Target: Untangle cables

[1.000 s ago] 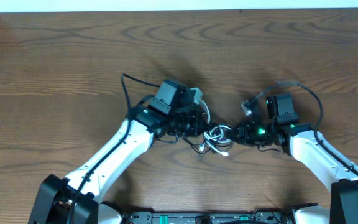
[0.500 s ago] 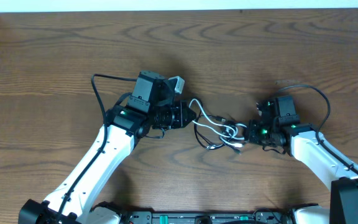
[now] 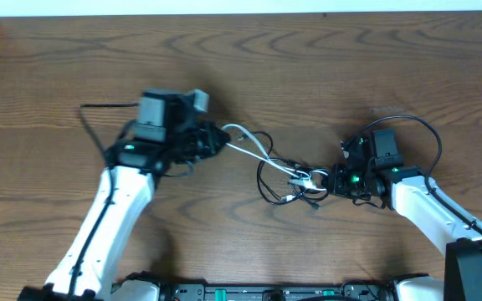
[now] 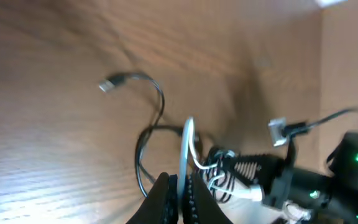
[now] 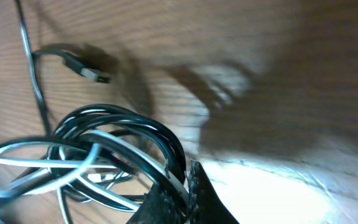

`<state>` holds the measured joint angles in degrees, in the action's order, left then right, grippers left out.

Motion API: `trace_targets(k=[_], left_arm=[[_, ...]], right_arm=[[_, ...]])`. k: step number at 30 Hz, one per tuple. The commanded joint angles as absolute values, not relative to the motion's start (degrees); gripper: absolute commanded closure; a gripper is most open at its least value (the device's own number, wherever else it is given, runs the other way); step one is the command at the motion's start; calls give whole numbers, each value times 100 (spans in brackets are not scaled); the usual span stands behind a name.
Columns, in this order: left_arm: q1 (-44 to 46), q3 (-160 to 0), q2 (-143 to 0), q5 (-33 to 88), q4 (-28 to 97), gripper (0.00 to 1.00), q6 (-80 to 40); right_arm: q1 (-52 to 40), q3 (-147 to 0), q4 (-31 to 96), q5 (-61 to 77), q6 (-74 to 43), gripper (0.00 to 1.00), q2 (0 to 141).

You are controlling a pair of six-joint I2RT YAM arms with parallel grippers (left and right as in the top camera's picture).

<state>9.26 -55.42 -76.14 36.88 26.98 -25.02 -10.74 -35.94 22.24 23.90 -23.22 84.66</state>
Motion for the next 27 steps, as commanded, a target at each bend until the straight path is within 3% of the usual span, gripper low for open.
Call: trace_targets(k=[1, 7, 11, 19, 27], left_arm=[[130, -5651, -7238, 3693, 2689, 93, -2397], [-864, -5649, -7116, 3846, 2689, 93, -2867], [-906, -5649, -7188, 4436, 2720, 87, -2880], [207, -5642, -7419, 4434, 2998, 86, -2552], [1649, -5642, -7850, 4108, 2985, 84, -2512]], right_arm=[[-1070, -3577, 2436, 1468, -2375, 99, 8503], [-1072, -3577, 2429, 1553, -2373, 99, 8503], [-1072, -3577, 2021, 2871, -1798, 99, 8503], [-1072, -3577, 620, 5546, -1535, 99, 8503], [-1072, -3577, 185, 6167, -1535, 99, 8503]])
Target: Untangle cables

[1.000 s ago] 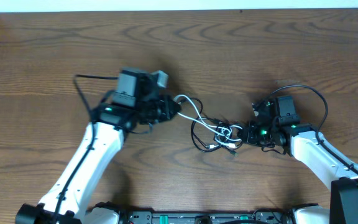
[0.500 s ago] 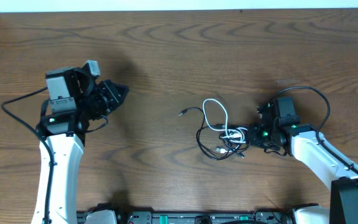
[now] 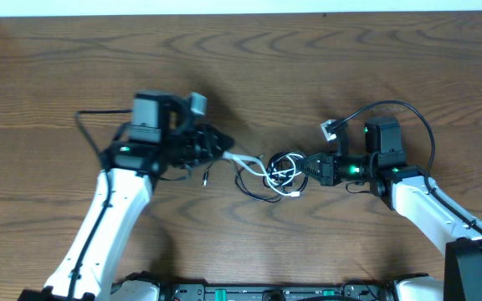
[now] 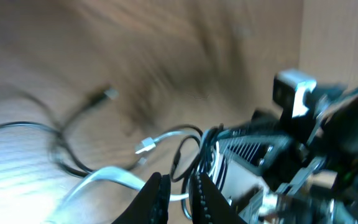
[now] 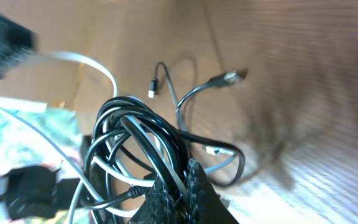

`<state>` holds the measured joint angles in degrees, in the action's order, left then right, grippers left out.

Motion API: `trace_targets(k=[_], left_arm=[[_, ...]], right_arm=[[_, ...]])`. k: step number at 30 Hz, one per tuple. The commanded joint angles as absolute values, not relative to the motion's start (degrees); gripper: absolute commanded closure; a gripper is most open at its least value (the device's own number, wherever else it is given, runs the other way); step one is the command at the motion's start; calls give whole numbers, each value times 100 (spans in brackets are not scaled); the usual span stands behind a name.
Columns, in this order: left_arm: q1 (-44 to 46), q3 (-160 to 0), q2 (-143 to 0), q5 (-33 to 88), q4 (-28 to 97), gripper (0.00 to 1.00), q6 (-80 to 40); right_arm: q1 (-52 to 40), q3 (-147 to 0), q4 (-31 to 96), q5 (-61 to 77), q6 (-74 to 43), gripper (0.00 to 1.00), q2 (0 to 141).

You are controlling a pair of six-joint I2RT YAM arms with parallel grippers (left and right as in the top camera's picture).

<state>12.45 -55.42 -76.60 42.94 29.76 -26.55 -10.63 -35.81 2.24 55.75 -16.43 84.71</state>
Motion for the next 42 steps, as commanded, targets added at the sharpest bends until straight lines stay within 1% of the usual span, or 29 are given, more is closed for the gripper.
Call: trace_targets(k=[1, 6, 10, 19, 20, 23, 33, 36, 37, 39, 42], left_arm=[[1793, -5642, -7915, 4084, 2969, 83, -2512], [2423, -5642, -8311, 4018, 2692, 84, -2515], [2624, -5642, -8497, 3940, 2390, 83, -2517], [2797, -5640, -8595, 3636, 2259, 84, -2517], [2818, -5638, -8595, 3636, 2257, 85, -2517], [2886, -5638, -8595, 3634, 2257, 92, -2517], [2891, -5638, -8595, 3636, 2257, 93, -2517], [2867, -5638, -8595, 3623, 2255, 93, -2512], [2832, -5638, -8595, 3559, 2259, 93, -2517], [2738, -5638, -8593, 3463, 2283, 93, -2515], [2602, -5638, -8593, 3463, 2344, 93, -2517]], right_arm=[[-1072, -3577, 176, 6167, -1535, 99, 8503], [-1072, -3577, 167, 6167, -1535, 99, 8503], [-1072, -3577, 169, 6169, -1535, 99, 8503], [-1083, -3577, 167, 6169, -1535, 99, 8503], [-1090, -3577, 169, 6169, -1535, 99, 8503], [-1094, -3577, 187, 6167, -1535, 99, 8503], [-1092, -3577, 217, 6121, -1535, 99, 8503], [-1092, -3577, 451, 5323, -1632, 99, 8503], [-1092, -3577, 620, 4877, -1782, 99, 8503], [-1092, -3577, 1232, 3474, -2257, 99, 8503], [-1092, -3577, 1831, 2283, -2443, 98, 8503]])
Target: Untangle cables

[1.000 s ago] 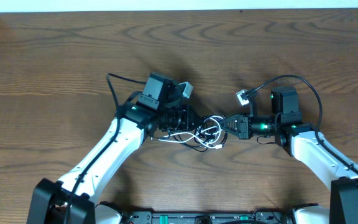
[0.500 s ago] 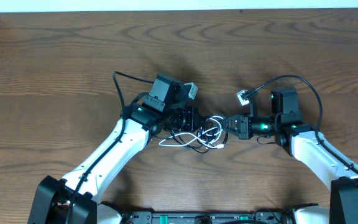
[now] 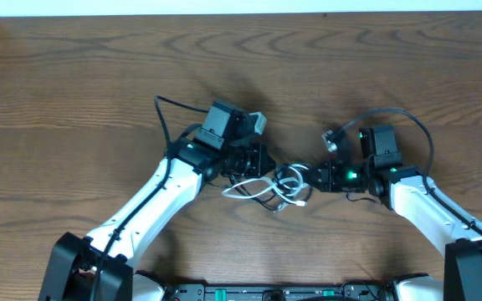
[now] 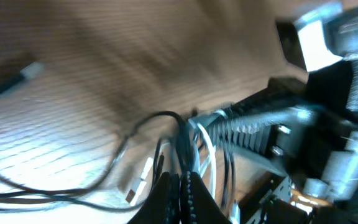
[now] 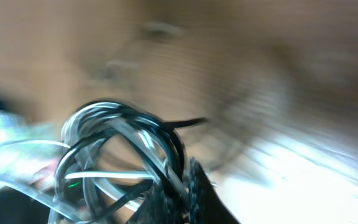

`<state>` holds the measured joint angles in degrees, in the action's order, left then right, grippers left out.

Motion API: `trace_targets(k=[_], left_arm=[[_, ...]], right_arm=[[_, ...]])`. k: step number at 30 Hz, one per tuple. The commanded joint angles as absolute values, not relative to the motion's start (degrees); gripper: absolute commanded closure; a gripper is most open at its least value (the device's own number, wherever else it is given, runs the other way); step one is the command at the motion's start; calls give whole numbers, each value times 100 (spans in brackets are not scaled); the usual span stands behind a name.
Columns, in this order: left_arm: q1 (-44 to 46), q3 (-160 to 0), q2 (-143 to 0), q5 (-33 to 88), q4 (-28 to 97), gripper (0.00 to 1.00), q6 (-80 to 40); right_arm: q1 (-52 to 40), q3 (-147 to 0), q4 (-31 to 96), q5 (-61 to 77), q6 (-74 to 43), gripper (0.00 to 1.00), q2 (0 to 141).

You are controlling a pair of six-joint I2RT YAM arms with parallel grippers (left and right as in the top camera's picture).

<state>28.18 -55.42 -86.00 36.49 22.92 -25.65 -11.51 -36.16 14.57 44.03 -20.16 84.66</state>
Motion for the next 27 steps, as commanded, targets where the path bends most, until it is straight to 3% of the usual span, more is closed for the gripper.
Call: trace_targets(k=[1, 6, 10, 14, 16, 27], left_arm=[[2563, -5638, -8593, 3463, 2366, 93, -2515], [2504, -5638, -8593, 3444, 2368, 93, -2517], [2521, -5638, -8593, 3446, 2368, 93, -2517], [2519, -5638, -8593, 3441, 2357, 69, -2515], [2519, -5638, -8595, 3441, 2338, 63, -2515], [2521, -5638, -8593, 3450, 2327, 62, -2519]], right_arm=[[-1092, -3577, 1975, 1999, -2440, 98, 8503], [-1094, -3577, 2316, 1625, -2355, 99, 8503], [-1094, -3577, 1949, 3118, -1275, 99, 8503], [-1094, -3577, 1437, 4480, -792, 99, 8503], [-1094, -3577, 1179, 5054, -648, 99, 8503], [-1098, -3577, 582, 6372, -591, 99, 8503]])
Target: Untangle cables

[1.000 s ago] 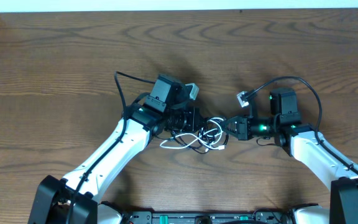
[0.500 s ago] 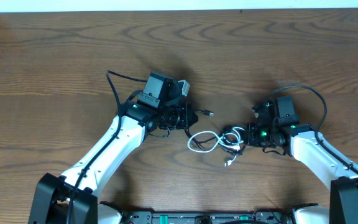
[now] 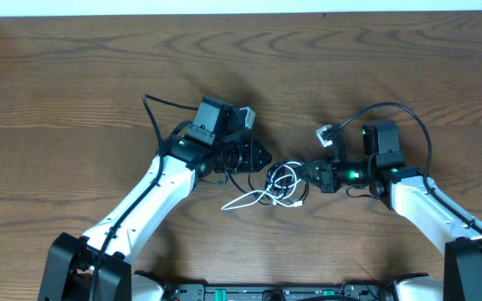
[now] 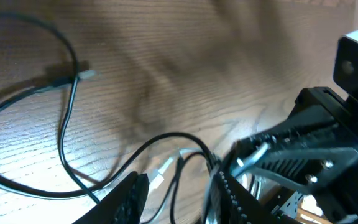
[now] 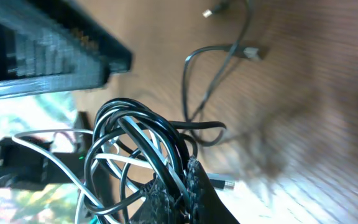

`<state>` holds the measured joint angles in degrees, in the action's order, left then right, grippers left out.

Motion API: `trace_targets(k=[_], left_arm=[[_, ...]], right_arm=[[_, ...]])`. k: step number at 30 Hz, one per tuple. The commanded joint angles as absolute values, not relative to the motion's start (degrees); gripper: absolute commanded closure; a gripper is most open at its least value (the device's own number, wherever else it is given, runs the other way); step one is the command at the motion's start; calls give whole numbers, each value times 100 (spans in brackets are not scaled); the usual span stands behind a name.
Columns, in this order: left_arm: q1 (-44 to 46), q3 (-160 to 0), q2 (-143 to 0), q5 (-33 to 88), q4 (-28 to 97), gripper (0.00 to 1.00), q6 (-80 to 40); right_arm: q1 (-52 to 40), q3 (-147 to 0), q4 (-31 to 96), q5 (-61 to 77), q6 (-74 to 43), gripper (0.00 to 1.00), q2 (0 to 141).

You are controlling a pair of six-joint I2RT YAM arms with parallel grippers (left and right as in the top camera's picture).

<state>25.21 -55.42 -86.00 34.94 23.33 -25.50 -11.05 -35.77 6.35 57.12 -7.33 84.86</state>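
A knot of black and white cables (image 3: 284,179) hangs at the table's middle, with my right gripper (image 3: 310,175) shut on it. In the right wrist view the coiled bundle (image 5: 135,146) sits in the shut right gripper (image 5: 180,182). A white strand (image 3: 243,201) trails from the knot onto the wood. My left gripper (image 3: 262,156) stands open just left of the knot. In the left wrist view the left gripper (image 4: 176,186) has its fingers (image 4: 131,188) spread, and a black cable (image 4: 166,138) runs between them untouched.
Loose black cable ends with plugs lie on the wooden table (image 3: 74,67): one plug (image 4: 82,74) shows in the left wrist view, another plug (image 5: 252,53) in the right wrist view. A pale strip (image 3: 224,7) borders the table's far edge.
My left gripper was shut on a strand at the knot; now it is open and a little further left. The white strand lies on the table. The right gripper still holds the knot.
First my left gripper held a white cable far to the left, stretched from the knot in my right gripper. Then the knot was drawn tighter between them. Later the left gripper was shut at the knot itself, and now it stands open beside it.
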Motion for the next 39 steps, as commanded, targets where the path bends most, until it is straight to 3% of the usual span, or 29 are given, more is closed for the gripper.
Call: trace_targets(k=[1, 19, 22, 31, 39], left_arm=[[2532, -5638, -8595, 3452, 2329, 62, -2519], [2768, -5638, -8595, 4563, 2296, 64, -2689], [2757, -5638, -8595, 4803, 2316, 69, -2689], [2965, -5422, -8595, 4661, 2676, 77, -2665], [3194, -5194, -8595, 4628, 2668, 78, -2670]], right_arm=[[-1098, -3577, 563, 6405, -591, 99, 8503], [-1098, -3577, 534, 6401, -593, 99, 8503], [-1098, -3577, 534, 6403, -596, 99, 8503], [-1098, -3577, 537, 6403, -617, 99, 8503], [-1098, -3577, 541, 6403, -620, 99, 8503]])
